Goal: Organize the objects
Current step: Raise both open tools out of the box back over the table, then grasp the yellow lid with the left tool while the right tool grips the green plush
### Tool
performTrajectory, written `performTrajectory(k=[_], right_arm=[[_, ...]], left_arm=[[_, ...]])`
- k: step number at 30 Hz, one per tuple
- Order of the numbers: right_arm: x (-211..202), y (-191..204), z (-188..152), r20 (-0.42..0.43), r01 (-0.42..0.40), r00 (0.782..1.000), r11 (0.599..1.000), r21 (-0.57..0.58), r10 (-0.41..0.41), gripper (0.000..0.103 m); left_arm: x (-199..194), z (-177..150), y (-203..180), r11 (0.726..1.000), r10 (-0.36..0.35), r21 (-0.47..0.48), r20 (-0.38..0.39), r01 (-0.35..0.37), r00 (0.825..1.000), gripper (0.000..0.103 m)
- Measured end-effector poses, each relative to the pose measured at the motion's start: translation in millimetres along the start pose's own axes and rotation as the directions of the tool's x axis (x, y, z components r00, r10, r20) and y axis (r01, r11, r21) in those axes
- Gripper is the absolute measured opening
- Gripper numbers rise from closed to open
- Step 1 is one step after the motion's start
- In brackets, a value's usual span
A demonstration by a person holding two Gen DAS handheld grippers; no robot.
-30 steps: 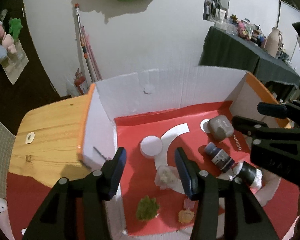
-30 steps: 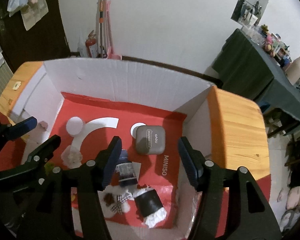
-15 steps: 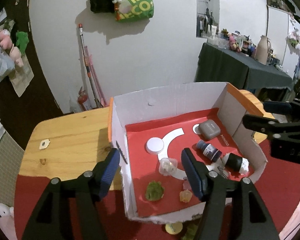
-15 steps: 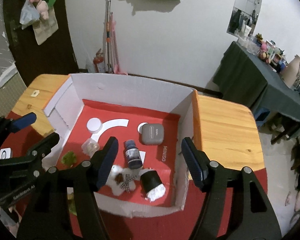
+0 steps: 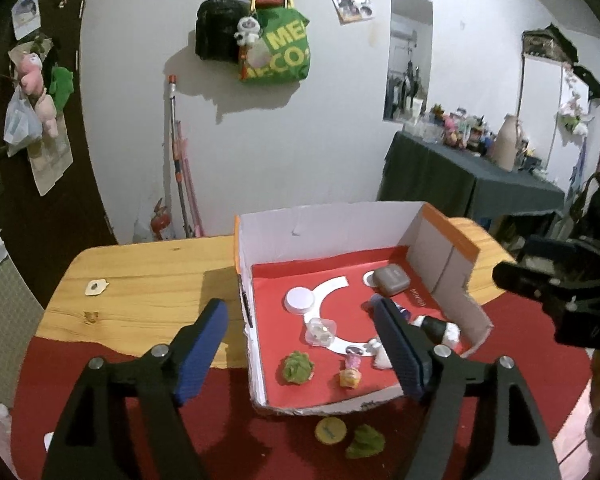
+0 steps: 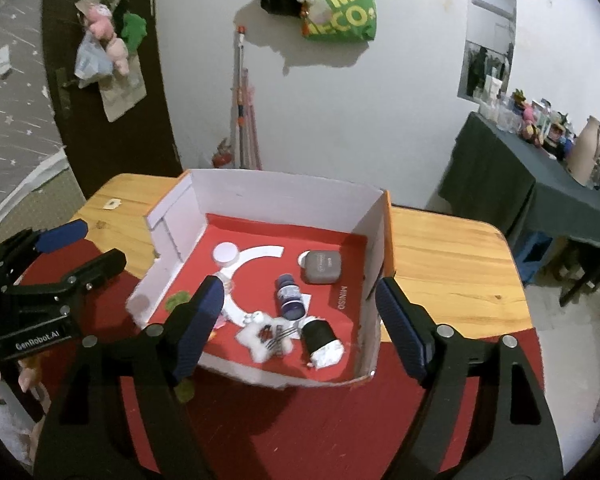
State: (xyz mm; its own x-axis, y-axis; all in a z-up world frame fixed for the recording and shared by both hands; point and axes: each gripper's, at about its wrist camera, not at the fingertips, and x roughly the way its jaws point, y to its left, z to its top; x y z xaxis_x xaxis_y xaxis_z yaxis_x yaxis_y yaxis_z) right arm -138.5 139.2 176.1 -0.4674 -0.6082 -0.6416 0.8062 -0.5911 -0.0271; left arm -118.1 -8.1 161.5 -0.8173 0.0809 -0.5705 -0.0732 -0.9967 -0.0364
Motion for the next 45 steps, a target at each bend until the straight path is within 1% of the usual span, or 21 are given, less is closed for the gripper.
performTrajectory(k=[1, 2, 3, 5, 8, 11, 14, 16, 23, 27, 30, 36, 41, 45], right_arm=[[-4, 1, -4, 0.011, -0.005, 1.0, 1.0, -0.002, 0.005, 0.078], [-7, 1, -7, 0.022, -0.009, 1.0, 1.0, -0.002, 0.009, 0.079], [-11, 2, -10, 0.036, -0.009, 0.999, 1.0, 0.003, 0.009, 0.081], [-17, 4, -19, 0.057, -0.015, 0.998, 1.0, 0.011, 0.014, 0.086], [-25, 5, -33, 0.086, -0.018, 0.996, 1.0, 0.023, 0.016, 0.086], [-29, 7, -45, 0.101, -0.019, 0.995, 0.999, 0.029, 0.015, 0.086], [-30, 10, -63, 0.112, -0.01, 0.994, 1.0, 0.025, 0.007, 0.089], [-27, 10, -73, 0.11, -0.009, 0.994, 0.999, 0.033, 0.005, 0.089], [-8, 1, -105, 0.072, -0.01, 0.997, 0.996, 0.087, 0.004, 0.089], [10, -1, -121, 0.021, -0.017, 1.0, 0.994, 0.104, 0.015, 0.089], [24, 1, -128, -0.015, -0.021, 1.0, 0.995, 0.098, 0.022, 0.089], [47, 24, -128, -0.074, -0.104, 0.992, 0.994, 0.04, 0.107, 0.089], [62, 49, -125, -0.136, -0.173, 0.976, 0.985, -0.024, 0.168, 0.089], [72, 63, -122, -0.179, -0.197, 0.967, 0.978, -0.067, 0.183, 0.089]], left_arm=[[-4, -2, 0, 1.0, -0.005, -0.003, 0.009, 0.005, 1.0, 0.079], [-8, -4, 0, 1.0, -0.006, -0.004, 0.018, 0.006, 1.0, 0.083], [-12, -6, 0, 1.0, -0.005, -0.006, 0.03, 0.006, 1.0, 0.085], [-20, -13, -2, 1.0, -0.002, 0.001, 0.055, 0.002, 0.999, 0.087], [-27, -24, -5, 1.0, 0.015, 0.017, 0.079, -0.016, 0.997, 0.088], [-29, -38, -4, 1.0, 0.011, 0.006, 0.077, -0.011, 0.997, 0.09], [-29, -52, -6, 0.999, 0.039, 0.022, 0.085, -0.041, 0.996, 0.091], [-27, -63, -5, 0.999, 0.049, 0.02, 0.082, -0.051, 0.995, 0.094], [-5, -98, 2, 0.999, 0.038, -0.016, 0.002, -0.038, 0.999, 0.095], [15, -114, 8, 0.999, 0.02, -0.044, -0.071, -0.023, 0.997, 0.095], [24, -122, 12, 0.998, 0.018, -0.052, -0.104, -0.024, 0.994, 0.095], [29, -124, 24, 0.998, 0.019, -0.063, -0.129, -0.027, 0.992, 0.095], [30, -124, 32, 0.999, 0.007, -0.037, -0.147, -0.013, 0.989, 0.095], [29, -124, 39, 0.999, -0.001, -0.035, -0.157, -0.004, 0.988, 0.095]])
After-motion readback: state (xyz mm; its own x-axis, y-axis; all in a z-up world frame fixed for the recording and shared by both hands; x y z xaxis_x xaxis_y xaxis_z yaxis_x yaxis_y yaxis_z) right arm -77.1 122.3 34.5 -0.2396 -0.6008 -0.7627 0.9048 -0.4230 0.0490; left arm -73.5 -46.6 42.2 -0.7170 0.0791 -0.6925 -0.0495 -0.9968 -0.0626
